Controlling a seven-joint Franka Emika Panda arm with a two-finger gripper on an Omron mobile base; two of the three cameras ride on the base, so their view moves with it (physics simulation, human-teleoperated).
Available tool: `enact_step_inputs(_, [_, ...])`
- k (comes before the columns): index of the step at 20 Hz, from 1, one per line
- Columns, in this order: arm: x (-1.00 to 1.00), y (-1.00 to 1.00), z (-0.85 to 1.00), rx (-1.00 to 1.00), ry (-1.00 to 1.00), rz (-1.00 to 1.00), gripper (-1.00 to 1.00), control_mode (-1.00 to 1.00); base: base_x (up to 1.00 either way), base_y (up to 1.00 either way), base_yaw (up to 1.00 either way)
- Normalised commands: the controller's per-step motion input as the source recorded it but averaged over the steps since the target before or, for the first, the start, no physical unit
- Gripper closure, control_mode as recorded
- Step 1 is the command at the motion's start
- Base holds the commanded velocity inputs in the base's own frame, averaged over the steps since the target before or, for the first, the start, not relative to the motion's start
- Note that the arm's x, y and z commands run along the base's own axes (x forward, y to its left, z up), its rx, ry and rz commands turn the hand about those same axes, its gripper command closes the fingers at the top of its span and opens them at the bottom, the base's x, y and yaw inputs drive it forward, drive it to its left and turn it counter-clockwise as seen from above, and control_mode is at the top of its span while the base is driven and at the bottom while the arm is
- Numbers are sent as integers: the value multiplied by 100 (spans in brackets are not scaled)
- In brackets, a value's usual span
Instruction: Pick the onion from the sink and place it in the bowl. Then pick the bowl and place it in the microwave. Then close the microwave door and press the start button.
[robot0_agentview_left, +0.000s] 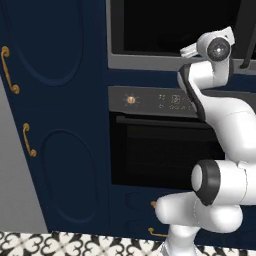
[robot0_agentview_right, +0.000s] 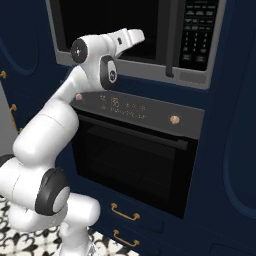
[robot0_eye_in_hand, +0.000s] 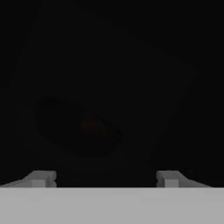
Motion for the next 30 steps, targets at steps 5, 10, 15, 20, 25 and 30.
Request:
enact_step_inputs(5, [-14,-3,-7,11,-4,2,-100,-100,0,0,0])
enact_step_inputs(10, [-71,9,36,25,0,0,-100,-100,0,0,0])
enact_step_inputs(15, [-77,13,16,24,0,0,-100,-100,0,0,0])
enact_step_inputs(20, [-92,9,-2,6,-11,0,100,-100,0,0,0])
enact_step_inputs(25, [-100,2,-6,0,-15,0,100,-100,0,0,0])
enact_step_inputs(30, [-89,-5,4,0,-11,-6,100,-100,0,0,0])
